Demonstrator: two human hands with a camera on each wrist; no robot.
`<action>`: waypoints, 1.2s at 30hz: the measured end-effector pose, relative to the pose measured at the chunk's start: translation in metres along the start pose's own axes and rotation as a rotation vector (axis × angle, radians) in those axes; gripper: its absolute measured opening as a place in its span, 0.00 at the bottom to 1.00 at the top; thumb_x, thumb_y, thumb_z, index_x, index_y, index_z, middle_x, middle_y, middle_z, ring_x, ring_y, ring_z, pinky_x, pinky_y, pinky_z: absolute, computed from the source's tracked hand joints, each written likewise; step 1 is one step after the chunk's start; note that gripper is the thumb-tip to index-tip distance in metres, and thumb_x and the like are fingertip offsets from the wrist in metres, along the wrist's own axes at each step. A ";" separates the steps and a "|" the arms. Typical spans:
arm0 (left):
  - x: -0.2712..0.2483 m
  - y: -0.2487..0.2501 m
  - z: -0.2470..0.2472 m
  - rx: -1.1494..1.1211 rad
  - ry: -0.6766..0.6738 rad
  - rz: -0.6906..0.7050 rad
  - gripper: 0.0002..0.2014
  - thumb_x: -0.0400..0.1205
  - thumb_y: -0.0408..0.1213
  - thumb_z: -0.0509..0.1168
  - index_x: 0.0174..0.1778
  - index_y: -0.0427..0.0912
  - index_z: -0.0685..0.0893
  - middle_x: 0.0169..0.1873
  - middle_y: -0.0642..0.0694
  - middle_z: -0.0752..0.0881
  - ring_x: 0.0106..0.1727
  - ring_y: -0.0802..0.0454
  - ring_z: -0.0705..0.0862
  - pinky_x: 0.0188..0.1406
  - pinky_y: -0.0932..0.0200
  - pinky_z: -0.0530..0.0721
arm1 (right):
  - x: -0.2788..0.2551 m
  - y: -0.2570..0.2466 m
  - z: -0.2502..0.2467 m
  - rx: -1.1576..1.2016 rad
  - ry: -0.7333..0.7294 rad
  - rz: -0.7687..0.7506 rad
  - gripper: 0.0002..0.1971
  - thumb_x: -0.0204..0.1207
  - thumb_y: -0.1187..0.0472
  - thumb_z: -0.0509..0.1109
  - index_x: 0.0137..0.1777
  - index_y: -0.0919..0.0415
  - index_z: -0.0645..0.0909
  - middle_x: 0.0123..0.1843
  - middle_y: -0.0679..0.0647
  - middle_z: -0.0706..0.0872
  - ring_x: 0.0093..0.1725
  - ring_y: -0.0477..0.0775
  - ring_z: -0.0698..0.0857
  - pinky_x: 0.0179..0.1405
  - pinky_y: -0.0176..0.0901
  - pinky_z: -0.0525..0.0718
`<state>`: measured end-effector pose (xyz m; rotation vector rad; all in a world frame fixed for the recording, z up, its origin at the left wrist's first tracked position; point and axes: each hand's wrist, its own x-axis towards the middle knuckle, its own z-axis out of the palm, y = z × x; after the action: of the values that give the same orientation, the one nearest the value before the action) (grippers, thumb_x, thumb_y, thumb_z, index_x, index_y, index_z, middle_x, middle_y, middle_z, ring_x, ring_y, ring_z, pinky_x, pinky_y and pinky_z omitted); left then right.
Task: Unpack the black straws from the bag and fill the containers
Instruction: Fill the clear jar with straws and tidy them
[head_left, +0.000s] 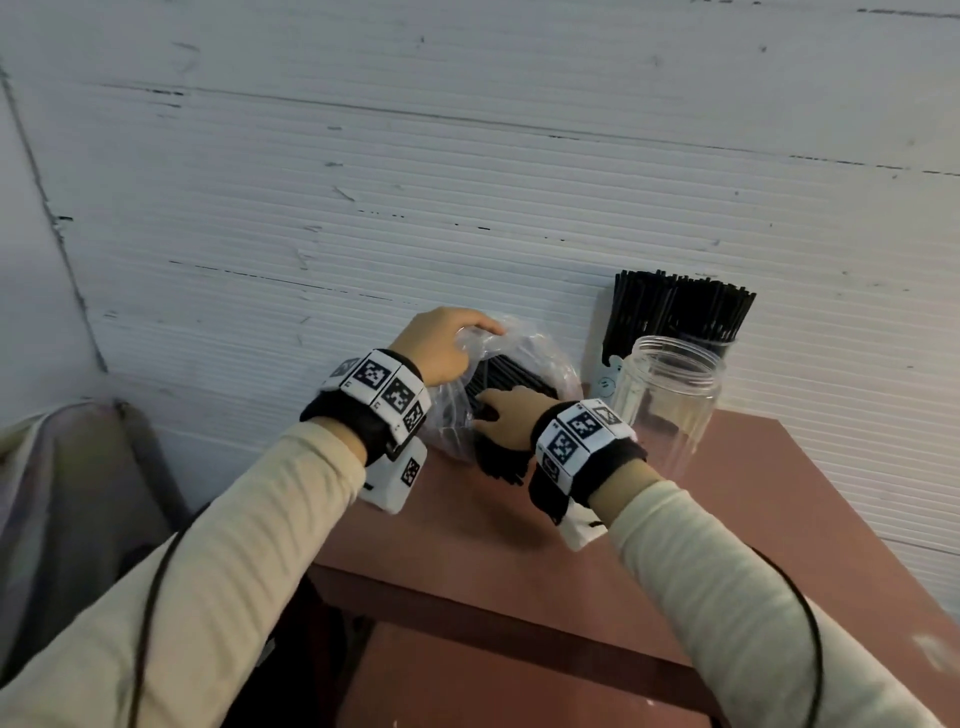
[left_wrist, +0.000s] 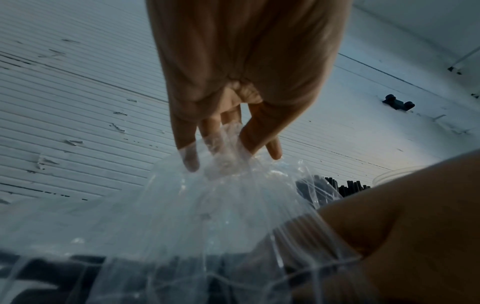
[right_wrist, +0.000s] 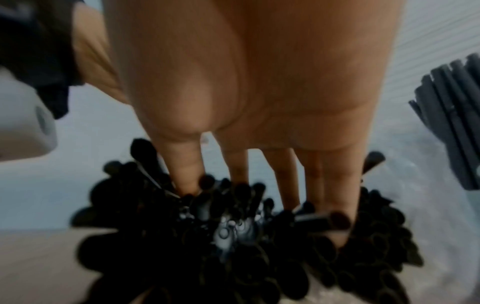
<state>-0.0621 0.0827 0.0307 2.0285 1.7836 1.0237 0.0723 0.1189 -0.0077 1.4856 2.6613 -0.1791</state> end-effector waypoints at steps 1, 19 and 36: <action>0.001 0.000 -0.001 -0.007 0.001 0.004 0.33 0.74 0.14 0.56 0.65 0.52 0.85 0.74 0.47 0.78 0.13 0.66 0.72 0.13 0.74 0.66 | 0.004 -0.001 0.000 0.007 -0.012 0.003 0.27 0.84 0.44 0.60 0.79 0.54 0.66 0.71 0.63 0.78 0.67 0.65 0.79 0.66 0.54 0.78; 0.001 -0.027 -0.007 -0.030 -0.057 0.007 0.32 0.75 0.17 0.58 0.64 0.59 0.83 0.71 0.56 0.80 0.61 0.49 0.82 0.61 0.53 0.79 | 0.003 0.012 -0.008 0.298 0.249 -0.104 0.19 0.76 0.60 0.73 0.68 0.51 0.81 0.65 0.53 0.83 0.63 0.54 0.81 0.58 0.39 0.76; 0.001 -0.020 0.004 -0.006 -0.069 0.034 0.31 0.73 0.19 0.60 0.62 0.60 0.81 0.65 0.46 0.84 0.51 0.45 0.80 0.58 0.38 0.83 | -0.023 0.034 -0.017 0.619 0.322 -0.066 0.15 0.72 0.67 0.76 0.56 0.50 0.89 0.34 0.44 0.86 0.30 0.43 0.87 0.28 0.24 0.81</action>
<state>-0.0745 0.0892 0.0160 2.0710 1.7158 0.9552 0.1124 0.1199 0.0105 1.6910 3.0866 -0.9147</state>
